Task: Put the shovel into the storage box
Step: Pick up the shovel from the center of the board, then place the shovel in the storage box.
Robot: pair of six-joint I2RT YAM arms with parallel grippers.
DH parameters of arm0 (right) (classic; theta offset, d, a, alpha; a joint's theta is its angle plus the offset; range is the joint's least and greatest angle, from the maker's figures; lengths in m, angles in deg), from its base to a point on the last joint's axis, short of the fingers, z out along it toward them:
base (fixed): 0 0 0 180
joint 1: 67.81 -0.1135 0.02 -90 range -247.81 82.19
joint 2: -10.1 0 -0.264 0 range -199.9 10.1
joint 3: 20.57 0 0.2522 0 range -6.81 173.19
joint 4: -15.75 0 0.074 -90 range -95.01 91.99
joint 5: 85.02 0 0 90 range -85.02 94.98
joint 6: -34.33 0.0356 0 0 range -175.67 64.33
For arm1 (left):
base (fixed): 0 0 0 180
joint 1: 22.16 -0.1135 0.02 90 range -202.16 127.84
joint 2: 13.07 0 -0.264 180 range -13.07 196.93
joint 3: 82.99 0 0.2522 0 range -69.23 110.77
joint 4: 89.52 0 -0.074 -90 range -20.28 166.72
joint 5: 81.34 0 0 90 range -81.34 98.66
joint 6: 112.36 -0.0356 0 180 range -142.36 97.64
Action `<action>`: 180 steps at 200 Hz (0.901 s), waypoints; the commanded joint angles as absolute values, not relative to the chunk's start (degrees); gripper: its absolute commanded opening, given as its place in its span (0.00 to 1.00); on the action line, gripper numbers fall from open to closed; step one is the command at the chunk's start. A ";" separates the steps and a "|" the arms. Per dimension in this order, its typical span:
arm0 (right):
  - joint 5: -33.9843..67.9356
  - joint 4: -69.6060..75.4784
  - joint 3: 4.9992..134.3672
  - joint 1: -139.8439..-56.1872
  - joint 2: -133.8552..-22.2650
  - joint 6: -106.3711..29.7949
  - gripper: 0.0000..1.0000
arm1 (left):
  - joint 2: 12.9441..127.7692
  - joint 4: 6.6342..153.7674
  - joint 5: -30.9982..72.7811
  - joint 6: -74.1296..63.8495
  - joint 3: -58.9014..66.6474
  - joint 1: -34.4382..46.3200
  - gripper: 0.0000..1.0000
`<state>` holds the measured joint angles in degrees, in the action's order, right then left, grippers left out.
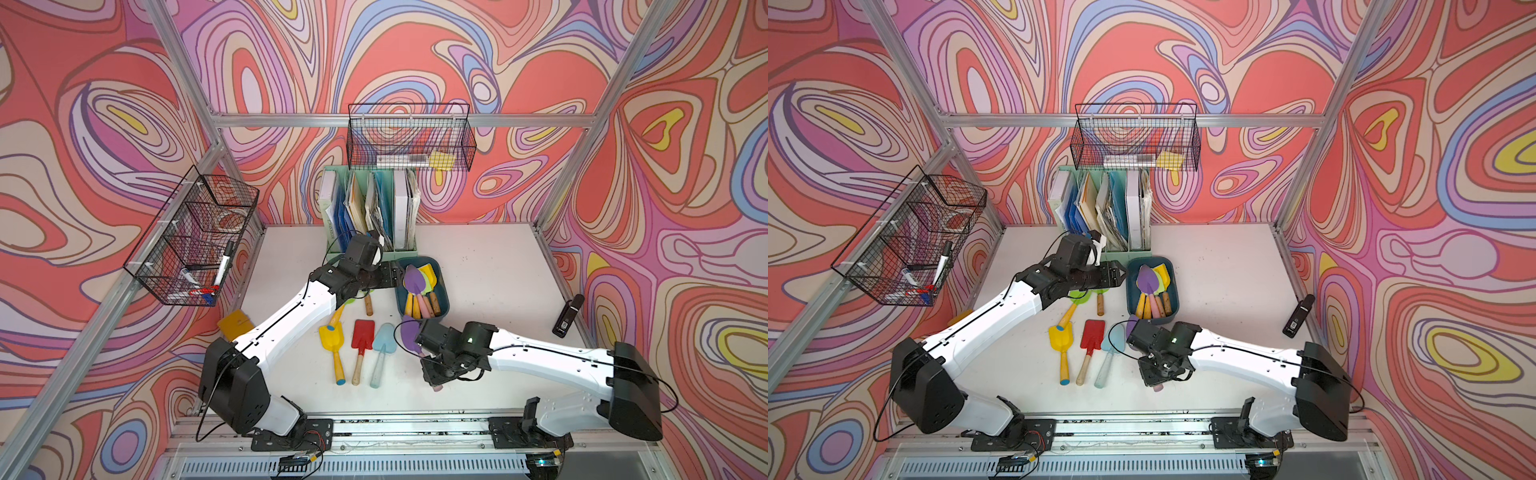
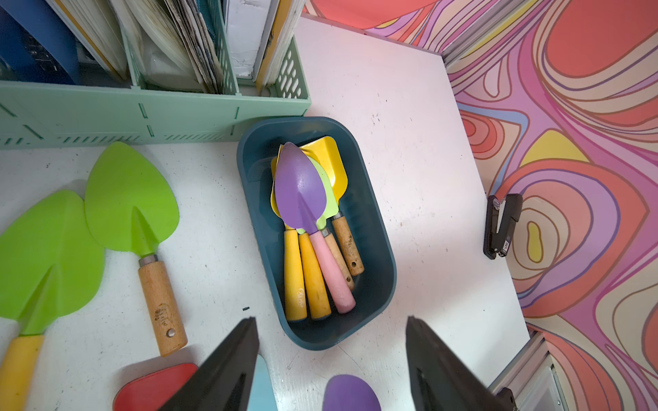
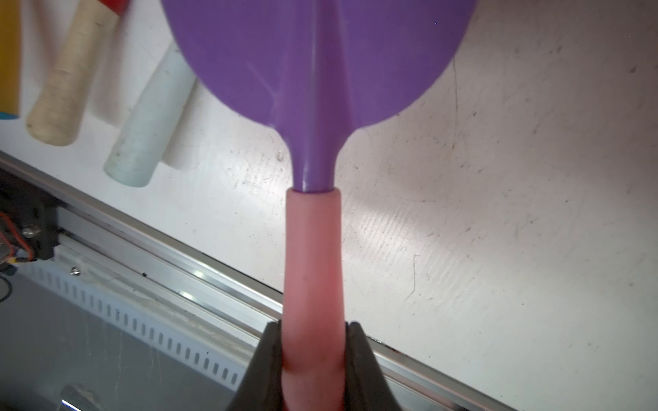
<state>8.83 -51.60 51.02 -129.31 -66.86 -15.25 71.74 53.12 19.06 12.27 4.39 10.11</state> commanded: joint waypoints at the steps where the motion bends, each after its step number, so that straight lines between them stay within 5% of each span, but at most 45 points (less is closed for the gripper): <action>1: 6.50 -53.75 53.62 -129.62 -63.61 -15.88 0.00 | 70.50 53.94 20.06 13.22 3.72 10.35 0.70; 52: -1.49 -57.69 60.64 -127.30 -63.68 -16.17 0.00 | 71.26 58.51 23.49 14.17 2.56 10.34 0.67; 107: 1.70 -55.71 63.65 -116.78 -65.22 -22.21 0.00 | 72.06 63.06 27.03 15.82 1.27 10.36 0.67; 180: 3.13 -53.91 67.77 -114.49 -70.94 -26.89 0.00 | 74.34 69.25 32.92 18.75 -0.24 10.19 0.65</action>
